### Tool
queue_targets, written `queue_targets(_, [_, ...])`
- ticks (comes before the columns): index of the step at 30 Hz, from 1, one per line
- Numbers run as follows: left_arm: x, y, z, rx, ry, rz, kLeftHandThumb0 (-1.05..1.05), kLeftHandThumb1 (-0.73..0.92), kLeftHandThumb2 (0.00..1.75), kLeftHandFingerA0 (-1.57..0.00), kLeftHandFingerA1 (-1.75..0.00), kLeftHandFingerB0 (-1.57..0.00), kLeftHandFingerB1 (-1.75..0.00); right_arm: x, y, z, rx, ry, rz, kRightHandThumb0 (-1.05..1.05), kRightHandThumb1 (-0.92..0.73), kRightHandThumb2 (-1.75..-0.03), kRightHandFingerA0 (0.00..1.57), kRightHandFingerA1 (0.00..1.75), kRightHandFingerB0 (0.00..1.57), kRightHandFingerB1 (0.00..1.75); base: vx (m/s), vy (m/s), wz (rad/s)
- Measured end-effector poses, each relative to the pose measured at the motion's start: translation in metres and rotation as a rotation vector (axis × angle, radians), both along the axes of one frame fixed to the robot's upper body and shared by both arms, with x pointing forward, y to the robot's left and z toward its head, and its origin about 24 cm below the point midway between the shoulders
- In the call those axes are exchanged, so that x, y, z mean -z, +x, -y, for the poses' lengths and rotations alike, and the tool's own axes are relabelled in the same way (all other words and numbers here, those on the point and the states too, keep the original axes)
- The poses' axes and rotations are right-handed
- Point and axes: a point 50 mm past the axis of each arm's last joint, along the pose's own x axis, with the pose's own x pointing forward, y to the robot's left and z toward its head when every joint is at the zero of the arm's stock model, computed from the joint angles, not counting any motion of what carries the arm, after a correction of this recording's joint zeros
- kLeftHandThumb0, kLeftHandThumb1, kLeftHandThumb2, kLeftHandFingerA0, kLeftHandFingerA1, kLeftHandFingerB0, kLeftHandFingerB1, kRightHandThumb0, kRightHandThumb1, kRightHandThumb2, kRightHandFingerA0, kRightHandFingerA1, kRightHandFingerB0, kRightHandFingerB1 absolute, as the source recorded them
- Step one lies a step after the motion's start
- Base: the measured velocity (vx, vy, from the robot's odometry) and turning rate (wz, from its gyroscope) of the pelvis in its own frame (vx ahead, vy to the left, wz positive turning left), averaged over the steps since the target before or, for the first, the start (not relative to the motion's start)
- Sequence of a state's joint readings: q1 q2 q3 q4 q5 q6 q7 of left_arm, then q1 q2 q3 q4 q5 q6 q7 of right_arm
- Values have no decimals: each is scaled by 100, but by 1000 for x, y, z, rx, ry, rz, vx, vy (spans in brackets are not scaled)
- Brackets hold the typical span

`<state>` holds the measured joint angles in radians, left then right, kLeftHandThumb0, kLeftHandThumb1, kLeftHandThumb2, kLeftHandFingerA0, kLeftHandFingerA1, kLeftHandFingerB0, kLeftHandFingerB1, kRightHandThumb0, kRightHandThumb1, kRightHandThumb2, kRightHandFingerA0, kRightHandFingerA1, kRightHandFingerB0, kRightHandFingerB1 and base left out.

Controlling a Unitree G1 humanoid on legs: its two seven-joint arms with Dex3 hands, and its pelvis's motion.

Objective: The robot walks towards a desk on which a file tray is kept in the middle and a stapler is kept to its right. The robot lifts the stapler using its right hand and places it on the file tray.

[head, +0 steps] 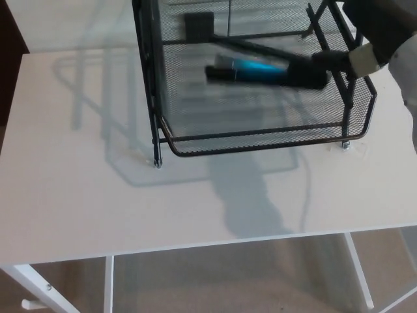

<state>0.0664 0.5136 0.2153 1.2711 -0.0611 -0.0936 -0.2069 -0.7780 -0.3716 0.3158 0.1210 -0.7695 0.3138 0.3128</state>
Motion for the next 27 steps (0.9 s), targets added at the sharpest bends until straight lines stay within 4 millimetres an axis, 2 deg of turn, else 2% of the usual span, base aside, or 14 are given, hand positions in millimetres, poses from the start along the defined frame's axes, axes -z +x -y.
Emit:
queue_targets(1, [0,0,0,0,0,0,-64,91,67,-44,-51,-36,-41,-2,-1,-1,-6,-6,-3,-92,-53,-84,0,9,9,0,0,0,0])
queue_targets(2, [0,0,0,0,0,0,-63,91,67,-44,-50,-36,-40,-4,-1,-3,-12,-13,-6,-95,-54,-84,0,11,1,0,0,0,0])
queue_targets(3, [0,0,0,0,0,0,-63,91,67,-44,-50,-35,-40,-6,-1,-4,-19,-23,-12,-97,-56,-84,0,11,0,0,0,0,0])
queue_targets(6, [0,0,0,0,0,0,-63,90,67,-45,-52,-36,-40,-9,-3,-7,-36,-50,-32,-95,-55,-86,0,15,0,0,0,0,0])
queue_targets(8, [0,0,0,0,0,0,-64,92,67,-44,-51,-36,-40,-11,-5,-9,-48,-64,-45,-88,-51,-81,0,19,0,0,0,0,0])
queue_targets(13, [0,0,0,1,-1,-1,-63,92,67,-45,-51,-36,-40,-17,-8,-11,-69,-100,-78,-93,-52,-84,0,23,0,0,0,0,0])
queue_targets(16, [0,-1,0,0,-1,-3,-64,91,67,-46,-51,-37,-40,-23,-10,-7,-72,-116,-94,-91,-50,-86,0,19,0,0,0,0,0])
queue_targets(17, [0,-1,0,0,-1,-4,-64,90,67,-47,-51,-37,-40,-27,-12,-5,-72,-117,-93,-91,-52,-84,0,11,6,0,0,0,0])
queue_targets(18, [0,-1,0,0,-1,-4,-63,89,67,-48,-52,-38,-40,-30,-14,-3,-72,-116,-90,-99,-57,-86,0,6,0,0,0,0,0])
queue_targets(19, [1,-1,0,-1,0,-5,-63,89,67,-49,-53,-38,-40,-36,-16,1,-70,-114,-81,-100,-57,-85,0,1,11,0,0,0,0])
queue_targets(21, [1,-1,0,-2,0,-6,-64,90,67,-46,-55,-37,-41,-51,-24,9,-65,-110,-49,-88,-52,-86,0,8,8,13,0,0,0])
queue_targets(25, [1,-2,0,-3,-1,-5,-65,91,67,-46,-55,-37,-41,-84,-45,30,-35,-84,44,-87,-51,-85,0,10,13,12,0,0,0])
queue_targets(26, [1,-1,0,-3,0,-4,-65,89,67,-46,-50,-36,-39,-91,-50,36,-23,-74,65,-57,-43,-83,0,30,0,33,0,0,0])
queue_targets(27, [1,-1,0,-3,0,-4,-65,89,67,-46,-51,-37,-40,-94,-52,39,-18,-68,73,-54,-63,-61,5,30,13,29,0,0,0])
